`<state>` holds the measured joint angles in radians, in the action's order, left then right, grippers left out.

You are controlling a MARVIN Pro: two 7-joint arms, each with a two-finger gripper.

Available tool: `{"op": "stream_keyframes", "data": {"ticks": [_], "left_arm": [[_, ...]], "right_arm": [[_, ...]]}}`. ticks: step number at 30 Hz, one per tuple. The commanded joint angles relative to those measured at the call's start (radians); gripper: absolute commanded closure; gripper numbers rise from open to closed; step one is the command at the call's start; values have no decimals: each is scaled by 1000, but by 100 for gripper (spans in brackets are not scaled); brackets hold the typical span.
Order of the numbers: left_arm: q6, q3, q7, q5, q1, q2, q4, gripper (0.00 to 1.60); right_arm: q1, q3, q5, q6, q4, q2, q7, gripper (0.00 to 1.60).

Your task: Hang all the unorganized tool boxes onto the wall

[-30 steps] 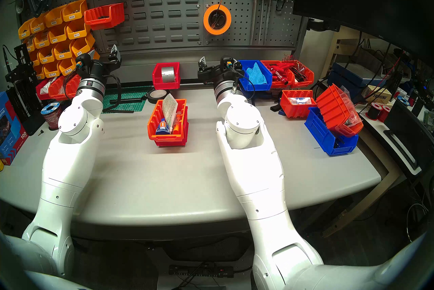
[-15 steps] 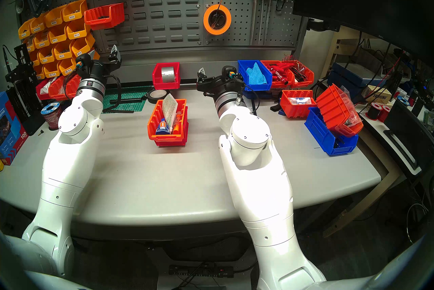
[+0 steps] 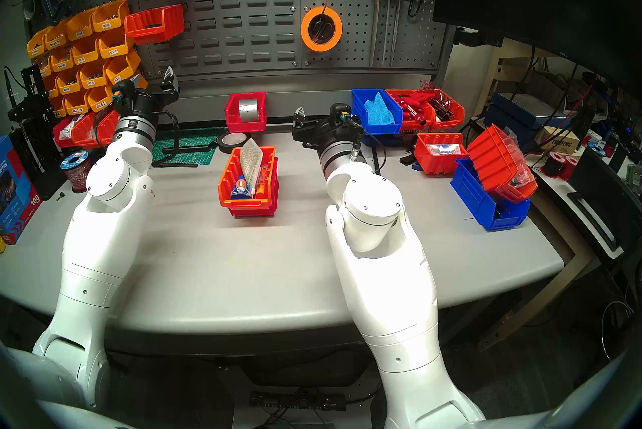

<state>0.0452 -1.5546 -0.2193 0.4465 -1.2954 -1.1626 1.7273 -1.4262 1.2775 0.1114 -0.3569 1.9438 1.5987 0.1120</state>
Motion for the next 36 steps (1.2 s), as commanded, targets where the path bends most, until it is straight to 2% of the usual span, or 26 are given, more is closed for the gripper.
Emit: {"op": "stream_keyframes", "data": {"ticks": [1, 7, 16, 24, 36], "left_arm": [[1, -1, 0, 1, 9, 0, 8, 0], [0, -1, 0, 1, 9, 0, 8, 0], [1, -1, 0, 1, 9, 0, 8, 0], [0, -1, 0, 1, 9, 0, 9, 0], [1, -1, 1, 0, 9, 0, 8, 0]], "right_arm": [[108, 22, 23, -27, -89, -10, -49, 0], [143, 25, 15, -35, -154, 14, -26, 0], [131, -27, 9, -49, -151, 57, 8, 0], [83, -68, 40, -135, -88, 42, 81, 0], [2, -171, 127, -241, 88, 3, 214, 0]]}}
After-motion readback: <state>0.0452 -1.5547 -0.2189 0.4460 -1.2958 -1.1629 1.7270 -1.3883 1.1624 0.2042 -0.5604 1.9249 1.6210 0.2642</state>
